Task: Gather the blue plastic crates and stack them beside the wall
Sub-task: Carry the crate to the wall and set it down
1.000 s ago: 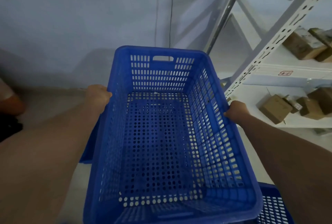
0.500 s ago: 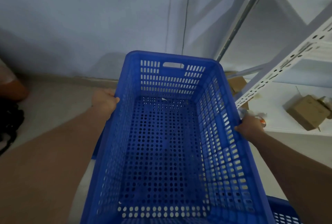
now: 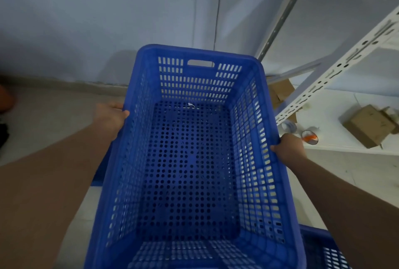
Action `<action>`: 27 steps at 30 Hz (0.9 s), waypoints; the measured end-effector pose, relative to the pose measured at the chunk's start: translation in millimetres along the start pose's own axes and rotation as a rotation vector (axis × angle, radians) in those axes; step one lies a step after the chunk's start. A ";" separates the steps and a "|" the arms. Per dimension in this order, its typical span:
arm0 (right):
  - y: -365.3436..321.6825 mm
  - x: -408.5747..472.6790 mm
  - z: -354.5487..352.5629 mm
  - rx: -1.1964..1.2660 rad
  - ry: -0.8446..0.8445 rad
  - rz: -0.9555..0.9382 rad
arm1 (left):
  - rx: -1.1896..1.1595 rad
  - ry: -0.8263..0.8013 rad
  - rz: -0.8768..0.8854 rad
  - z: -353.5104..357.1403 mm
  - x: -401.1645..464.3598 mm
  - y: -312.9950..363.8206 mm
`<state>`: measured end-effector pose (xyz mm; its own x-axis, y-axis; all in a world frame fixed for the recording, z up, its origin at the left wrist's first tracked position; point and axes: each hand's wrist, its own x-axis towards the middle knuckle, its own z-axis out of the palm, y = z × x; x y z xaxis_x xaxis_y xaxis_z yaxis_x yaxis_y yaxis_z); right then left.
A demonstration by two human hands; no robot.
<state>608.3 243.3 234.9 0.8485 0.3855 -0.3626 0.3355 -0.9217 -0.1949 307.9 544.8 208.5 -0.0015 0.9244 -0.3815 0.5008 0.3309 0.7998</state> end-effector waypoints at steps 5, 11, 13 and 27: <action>-3.7 6.2 -0.2 -0.036 -0.001 -0.013 | 0.022 0.019 0.003 5.4 6.0 0.5; -6.1 12.3 -3.5 -0.015 0.015 -0.023 | 0.008 -0.025 -0.017 9.3 12.6 -4.2; -6.6 13.7 -3.9 -0.008 0.017 -0.018 | 0.011 -0.034 -0.019 10.5 13.7 -3.0; -14.3 17.9 5.0 0.042 0.027 0.008 | 0.062 -0.045 -0.004 12.0 25.6 -8.0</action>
<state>616.7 263.6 226.7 0.8619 0.3766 -0.3396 0.3118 -0.9217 -0.2309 314.2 563.5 186.8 0.0348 0.9130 -0.4064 0.5534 0.3209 0.7686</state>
